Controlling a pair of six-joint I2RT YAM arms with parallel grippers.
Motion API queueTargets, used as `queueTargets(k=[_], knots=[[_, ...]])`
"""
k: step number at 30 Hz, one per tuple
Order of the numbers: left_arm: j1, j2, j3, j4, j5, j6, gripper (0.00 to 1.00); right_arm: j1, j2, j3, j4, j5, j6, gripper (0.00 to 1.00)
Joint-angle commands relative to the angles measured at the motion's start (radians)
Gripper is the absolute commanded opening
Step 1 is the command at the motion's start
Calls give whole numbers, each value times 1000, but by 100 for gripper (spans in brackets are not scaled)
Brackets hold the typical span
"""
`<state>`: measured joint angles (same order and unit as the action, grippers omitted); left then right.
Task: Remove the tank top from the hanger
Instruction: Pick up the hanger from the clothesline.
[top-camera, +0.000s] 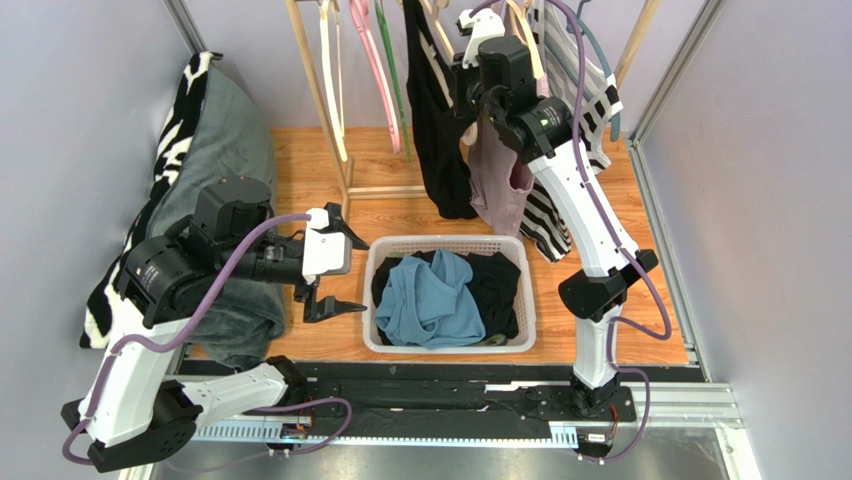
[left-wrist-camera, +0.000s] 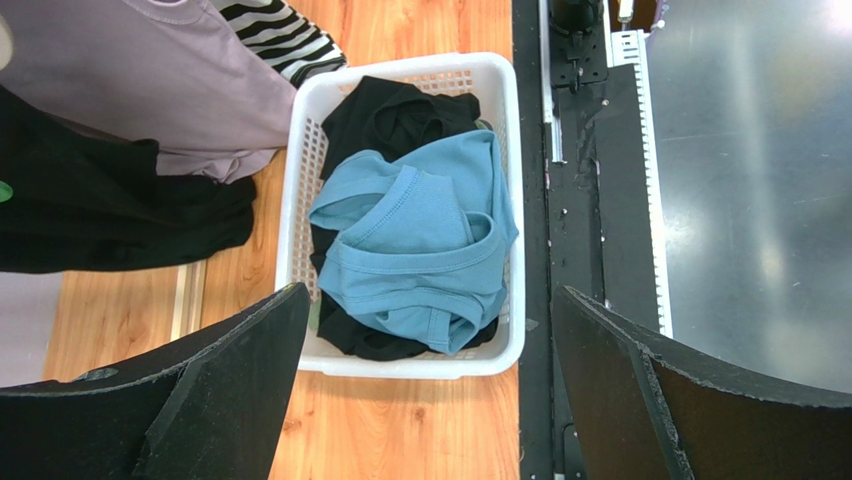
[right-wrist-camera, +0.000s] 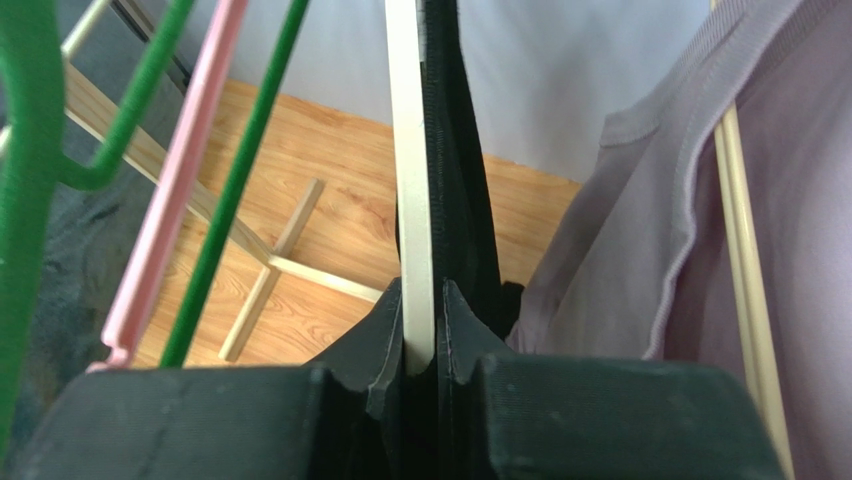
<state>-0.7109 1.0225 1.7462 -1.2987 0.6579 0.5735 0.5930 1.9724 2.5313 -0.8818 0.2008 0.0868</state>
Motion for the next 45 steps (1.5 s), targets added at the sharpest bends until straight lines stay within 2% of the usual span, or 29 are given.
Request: queueTargets(k=[1, 6, 12, 17, 20, 23, 27, 31, 35, 38, 42, 45], knots=[[7, -6, 9, 6, 29, -11, 99, 1, -87, -17, 220, 2, 16, 0], [7, -9, 4, 6, 22, -6, 99, 1, -139, -49, 365, 40, 2, 0], [7, -15, -8, 6, 16, -1, 99, 1, -214, -112, 380, 49, -13, 0], [5, -16, -13, 7, 13, 0, 99, -1, -294, -261, 402, 34, -22, 0], [7, -16, -17, 9, 12, 2, 99, -12, -287, -255, 431, 16, 2, 0], [11, -13, -7, 9, 16, -4, 99, -13, -216, -85, 348, -7, 21, 0], [14, -24, -11, 9, 14, -3, 99, -15, -263, -155, 366, -63, 25, 0], [14, -25, -25, 12, 17, -1, 99, -22, -207, -31, 152, -67, 37, 0], [14, -25, -17, 13, 23, -6, 99, -25, -182, -46, -23, -77, 65, 0], [16, -25, -20, 13, 23, -6, 99, -25, -182, -26, -107, -89, 76, 0], [16, -24, -24, 15, 23, -6, 99, -25, -214, -26, -124, -78, 82, 0], [14, -22, -22, 18, 20, -12, 99, -27, -205, 35, -160, -101, 93, 0]])
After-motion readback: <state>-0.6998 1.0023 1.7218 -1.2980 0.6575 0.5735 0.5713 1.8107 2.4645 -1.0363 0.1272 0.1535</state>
